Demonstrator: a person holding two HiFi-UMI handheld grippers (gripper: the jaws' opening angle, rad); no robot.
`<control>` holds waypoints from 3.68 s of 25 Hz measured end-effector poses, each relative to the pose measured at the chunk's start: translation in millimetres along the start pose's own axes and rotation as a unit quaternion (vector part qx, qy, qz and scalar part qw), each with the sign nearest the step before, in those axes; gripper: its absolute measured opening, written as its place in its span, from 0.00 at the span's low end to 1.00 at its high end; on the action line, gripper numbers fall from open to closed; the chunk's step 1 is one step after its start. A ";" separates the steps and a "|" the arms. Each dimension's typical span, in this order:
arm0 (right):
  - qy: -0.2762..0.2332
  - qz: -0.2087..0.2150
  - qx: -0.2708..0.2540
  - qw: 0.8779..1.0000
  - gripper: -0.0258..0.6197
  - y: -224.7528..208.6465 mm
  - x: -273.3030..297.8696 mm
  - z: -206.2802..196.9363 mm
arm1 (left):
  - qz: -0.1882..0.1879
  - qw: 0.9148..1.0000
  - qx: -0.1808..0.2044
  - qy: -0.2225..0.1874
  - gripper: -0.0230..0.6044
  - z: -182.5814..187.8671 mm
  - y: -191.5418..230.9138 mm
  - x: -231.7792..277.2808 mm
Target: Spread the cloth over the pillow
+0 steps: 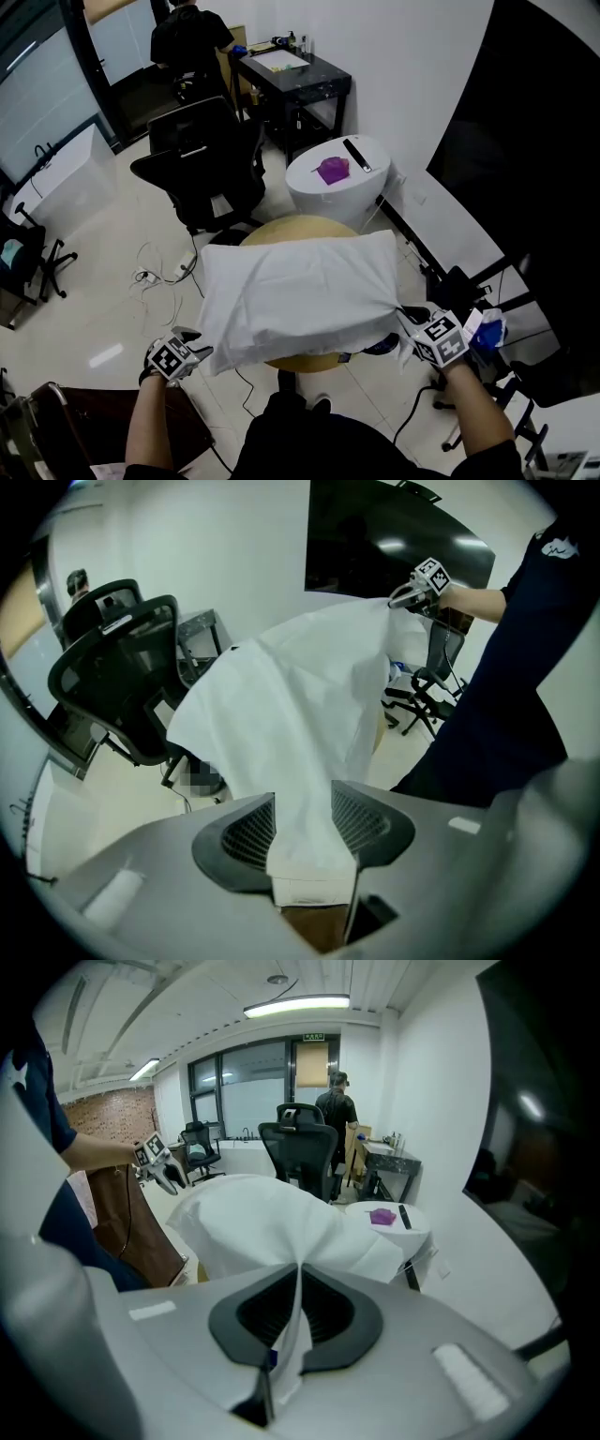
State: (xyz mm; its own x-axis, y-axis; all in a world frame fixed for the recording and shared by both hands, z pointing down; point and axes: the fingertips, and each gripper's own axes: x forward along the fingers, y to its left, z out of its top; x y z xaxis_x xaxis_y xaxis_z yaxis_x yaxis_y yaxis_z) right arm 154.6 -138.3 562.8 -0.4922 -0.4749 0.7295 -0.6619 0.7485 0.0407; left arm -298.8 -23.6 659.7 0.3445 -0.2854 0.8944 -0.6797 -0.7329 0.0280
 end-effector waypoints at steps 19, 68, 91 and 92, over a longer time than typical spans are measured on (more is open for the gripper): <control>0.083 0.021 -0.027 0.996 0.05 66.1 17.7 -99.3 | -0.022 0.997 -0.006 0.073 0.40 -30.6 -25.4 75.6; 0.043 -0.041 -0.064 0.996 0.05 52.2 56.9 -114.6 | 0.172 0.930 0.323 0.046 0.04 70.4 -158.2 106.6; -0.029 -0.023 0.025 0.999 0.25 9.7 11.1 -106.9 | 0.108 0.931 0.342 0.067 0.04 49.3 -136.3 132.0; -0.031 -0.033 0.030 0.998 0.25 -1.8 5.1 -106.1 | 0.107 0.931 0.342 0.063 0.04 51.0 -135.7 130.3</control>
State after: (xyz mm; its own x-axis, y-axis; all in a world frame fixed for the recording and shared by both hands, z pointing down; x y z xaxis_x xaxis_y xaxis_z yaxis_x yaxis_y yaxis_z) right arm 213.3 -93.0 638.9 -0.4789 -0.5525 0.6822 -0.7263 0.6858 0.0455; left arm -128.6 7.2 749.7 0.1402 -0.4264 0.8936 -0.1377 -0.9021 -0.4089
